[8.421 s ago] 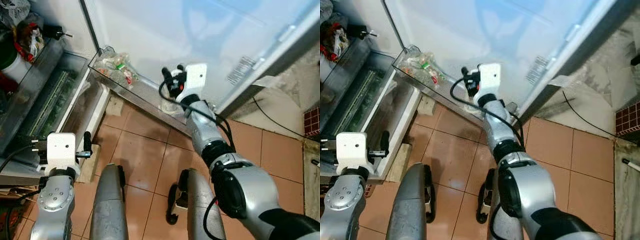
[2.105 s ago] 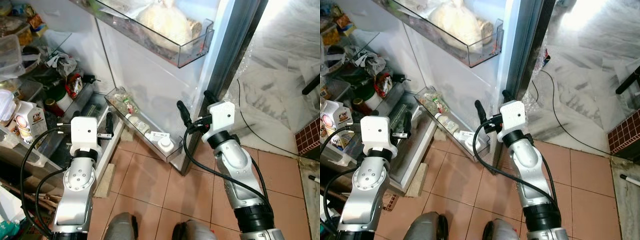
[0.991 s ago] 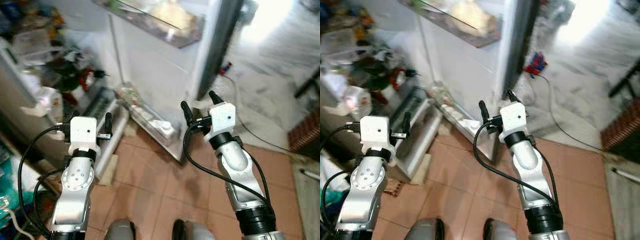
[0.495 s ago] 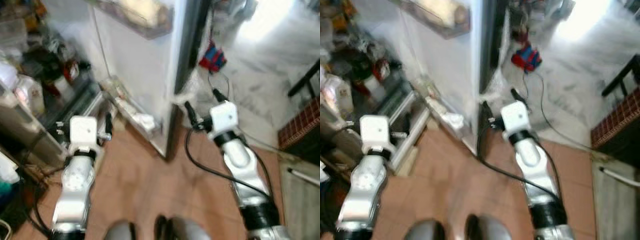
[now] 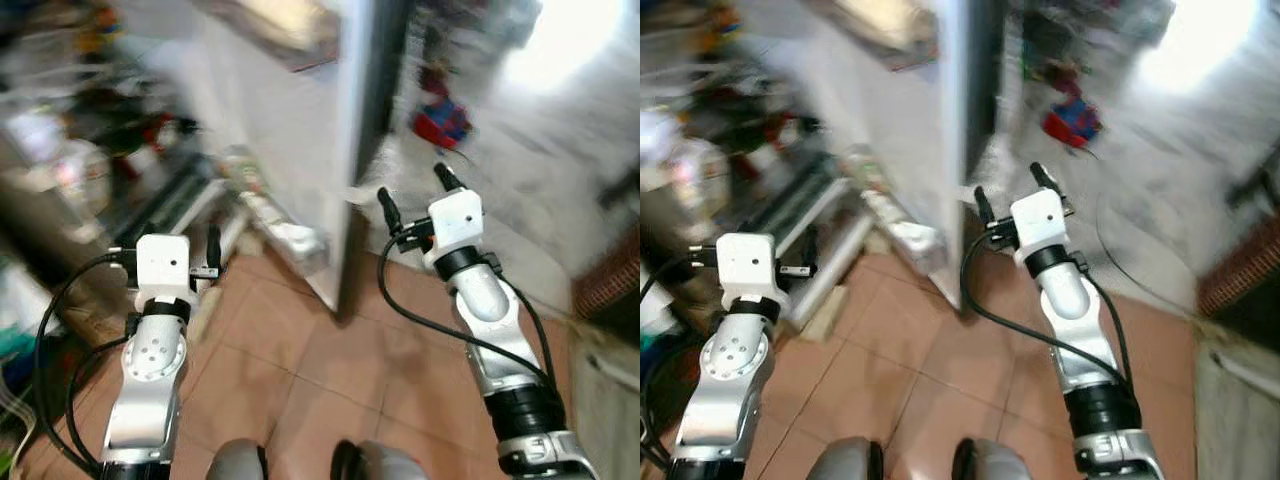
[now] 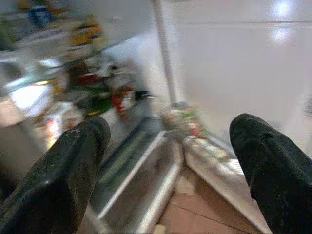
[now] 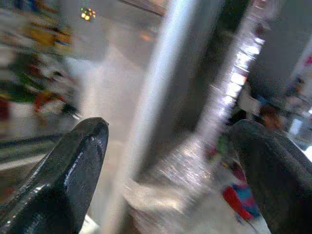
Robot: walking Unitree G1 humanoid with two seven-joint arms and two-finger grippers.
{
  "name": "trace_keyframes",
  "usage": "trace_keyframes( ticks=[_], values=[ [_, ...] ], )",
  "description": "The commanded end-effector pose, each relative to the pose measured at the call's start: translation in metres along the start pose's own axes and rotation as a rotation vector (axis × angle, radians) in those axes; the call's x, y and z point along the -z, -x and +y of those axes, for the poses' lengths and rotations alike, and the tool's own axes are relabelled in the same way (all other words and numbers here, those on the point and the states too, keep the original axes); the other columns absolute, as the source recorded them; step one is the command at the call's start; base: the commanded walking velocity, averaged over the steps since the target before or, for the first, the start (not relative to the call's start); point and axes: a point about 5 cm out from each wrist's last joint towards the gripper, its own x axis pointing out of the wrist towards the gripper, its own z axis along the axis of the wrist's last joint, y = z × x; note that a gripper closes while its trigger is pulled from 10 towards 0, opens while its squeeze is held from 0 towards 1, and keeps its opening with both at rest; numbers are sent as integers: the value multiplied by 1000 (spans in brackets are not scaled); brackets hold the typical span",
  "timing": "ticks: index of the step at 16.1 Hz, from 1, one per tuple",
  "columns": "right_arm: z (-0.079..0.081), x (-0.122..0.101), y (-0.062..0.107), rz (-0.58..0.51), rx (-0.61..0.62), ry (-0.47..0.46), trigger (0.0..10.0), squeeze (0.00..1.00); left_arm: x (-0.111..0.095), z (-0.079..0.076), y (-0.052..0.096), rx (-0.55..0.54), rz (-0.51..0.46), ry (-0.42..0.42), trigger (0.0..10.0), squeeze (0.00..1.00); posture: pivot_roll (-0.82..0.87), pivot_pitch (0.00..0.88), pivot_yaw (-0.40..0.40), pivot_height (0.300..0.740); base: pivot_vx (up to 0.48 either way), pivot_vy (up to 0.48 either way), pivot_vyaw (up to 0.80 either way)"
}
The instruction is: Restocking fridge
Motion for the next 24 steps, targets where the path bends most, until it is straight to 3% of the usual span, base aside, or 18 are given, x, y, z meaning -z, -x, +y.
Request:
trace_keyframes(
  ticks=[1,7,11,21,24],
  values=[
    [4,1,0,-3,-10,-11,10000,0,-2,4,0,-9,-12,-3,10000,0,107,110,-6,740,420,0,800],
    [-9,8,6,27,83,44,10000,0,-1,4,2,-5,-5,10,10000,0,106,113,-8,740,431,0,77],
    [-9,12,13,53,119,76,10000,0,1,3,4,-7,2,18,10000,0,107,117,-13,740,317,0,0],
    [-25,18,22,85,195,145,10000,0,6,3,8,23,37,3,10000,0,101,116,-13,740,0,0,0],
    [-21,17,20,80,176,130,10000,0,5,5,8,7,23,3,10000,0,104,116,-13,740,0,-390,0]
  ],
)
